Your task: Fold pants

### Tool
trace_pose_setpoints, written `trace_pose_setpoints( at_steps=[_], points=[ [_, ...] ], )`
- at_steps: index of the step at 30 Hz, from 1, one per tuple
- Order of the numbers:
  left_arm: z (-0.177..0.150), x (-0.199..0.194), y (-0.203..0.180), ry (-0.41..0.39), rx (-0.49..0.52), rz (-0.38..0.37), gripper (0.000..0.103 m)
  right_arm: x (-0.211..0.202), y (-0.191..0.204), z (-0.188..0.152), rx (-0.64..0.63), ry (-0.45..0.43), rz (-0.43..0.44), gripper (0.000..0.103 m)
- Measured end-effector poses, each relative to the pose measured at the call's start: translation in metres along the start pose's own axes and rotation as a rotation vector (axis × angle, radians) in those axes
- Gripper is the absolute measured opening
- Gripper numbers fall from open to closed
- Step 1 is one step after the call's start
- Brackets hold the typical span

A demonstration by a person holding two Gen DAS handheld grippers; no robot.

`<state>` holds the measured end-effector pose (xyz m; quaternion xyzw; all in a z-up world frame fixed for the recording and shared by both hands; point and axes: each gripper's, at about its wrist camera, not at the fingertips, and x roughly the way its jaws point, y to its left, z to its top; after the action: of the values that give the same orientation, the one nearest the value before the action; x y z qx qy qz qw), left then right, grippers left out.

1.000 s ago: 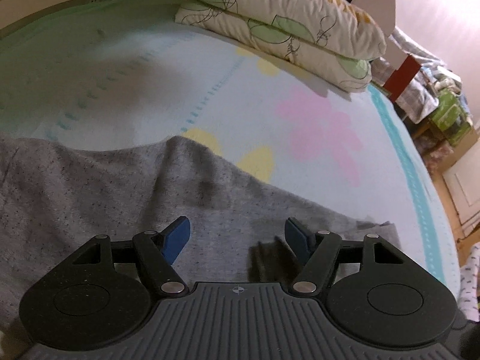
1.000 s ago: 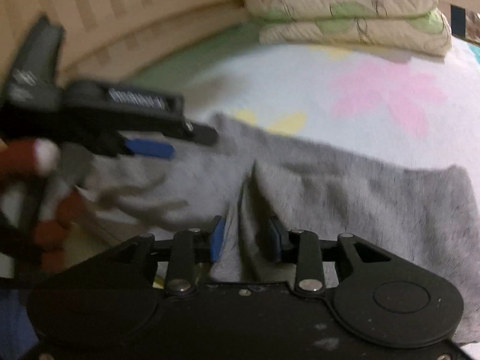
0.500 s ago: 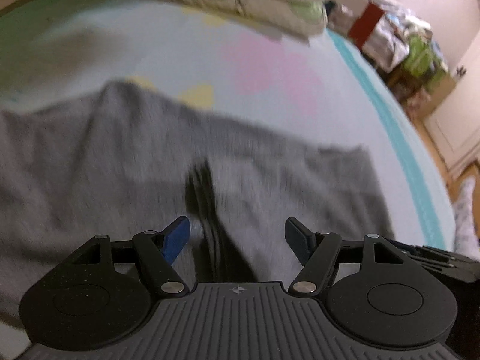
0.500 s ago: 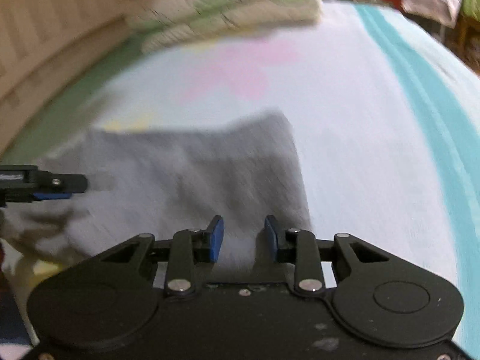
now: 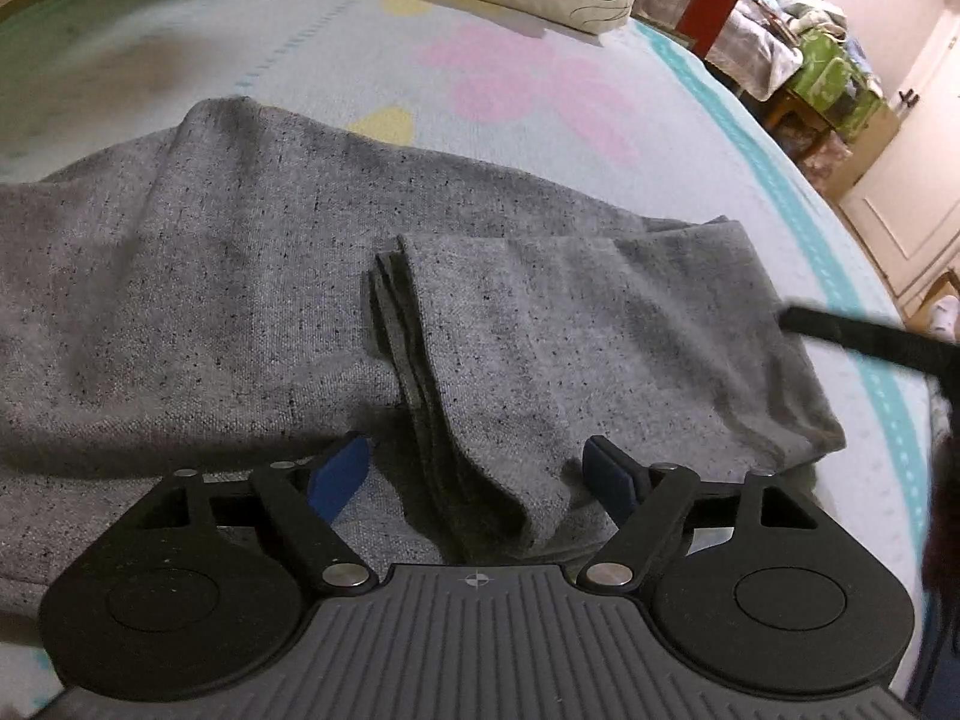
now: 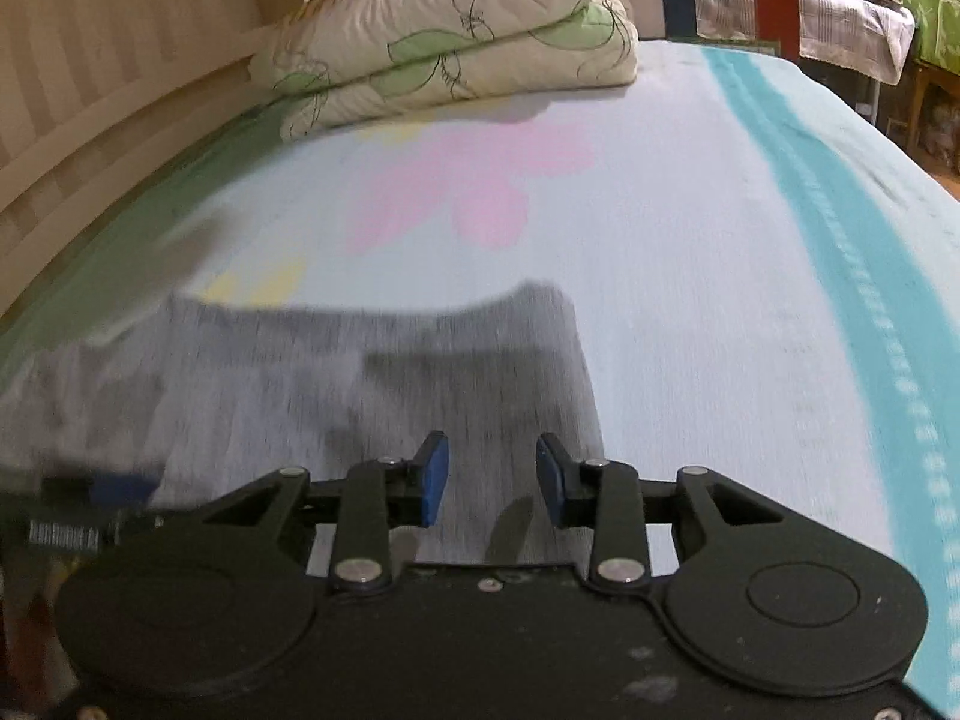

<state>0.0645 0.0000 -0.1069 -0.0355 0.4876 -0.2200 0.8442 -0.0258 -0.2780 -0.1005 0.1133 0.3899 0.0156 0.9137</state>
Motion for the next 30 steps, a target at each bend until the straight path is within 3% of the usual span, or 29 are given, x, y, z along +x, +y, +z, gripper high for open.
trace_pose_setpoints(
  at_steps=[7, 9, 11, 14, 19, 23, 28, 30],
  points=[
    [-0.004, 0.001, -0.005, -0.011, 0.013, 0.001, 0.082, 0.053, 0.004, 0.033, -0.041, 0.02, 0.049, 0.034],
    [-0.004, 0.003, -0.007, -0.013, 0.012, 0.001, 0.082, 0.07, 0.0, 0.037, -0.051, 0.042, -0.001, 0.033],
    [-0.004, 0.003, -0.006, -0.014, 0.004, -0.006, 0.084, 0.086, -0.009, 0.037, -0.033, 0.064, -0.043, 0.025],
    [-0.005, 0.003, -0.007, -0.017, 0.002, -0.011, 0.086, 0.089, -0.014, 0.04, 0.003, 0.052, -0.04, 0.023],
    [-0.006, 0.005, -0.014, -0.017, 0.022, 0.001, 0.088, 0.088, 0.0, 0.035, -0.081, 0.047, -0.068, 0.034],
    [-0.004, 0.005, -0.015, -0.017, 0.008, -0.008, 0.088, 0.088, 0.003, 0.037, -0.064, 0.061, -0.06, 0.037],
    [-0.005, 0.005, -0.014, -0.017, 0.01, -0.008, 0.088, 0.086, 0.025, 0.04, -0.13, 0.119, -0.121, 0.041],
    [-0.005, 0.005, -0.014, -0.017, 0.009, -0.009, 0.088, 0.077, 0.032, 0.039, -0.119, 0.116, -0.099, 0.041]
  ],
)
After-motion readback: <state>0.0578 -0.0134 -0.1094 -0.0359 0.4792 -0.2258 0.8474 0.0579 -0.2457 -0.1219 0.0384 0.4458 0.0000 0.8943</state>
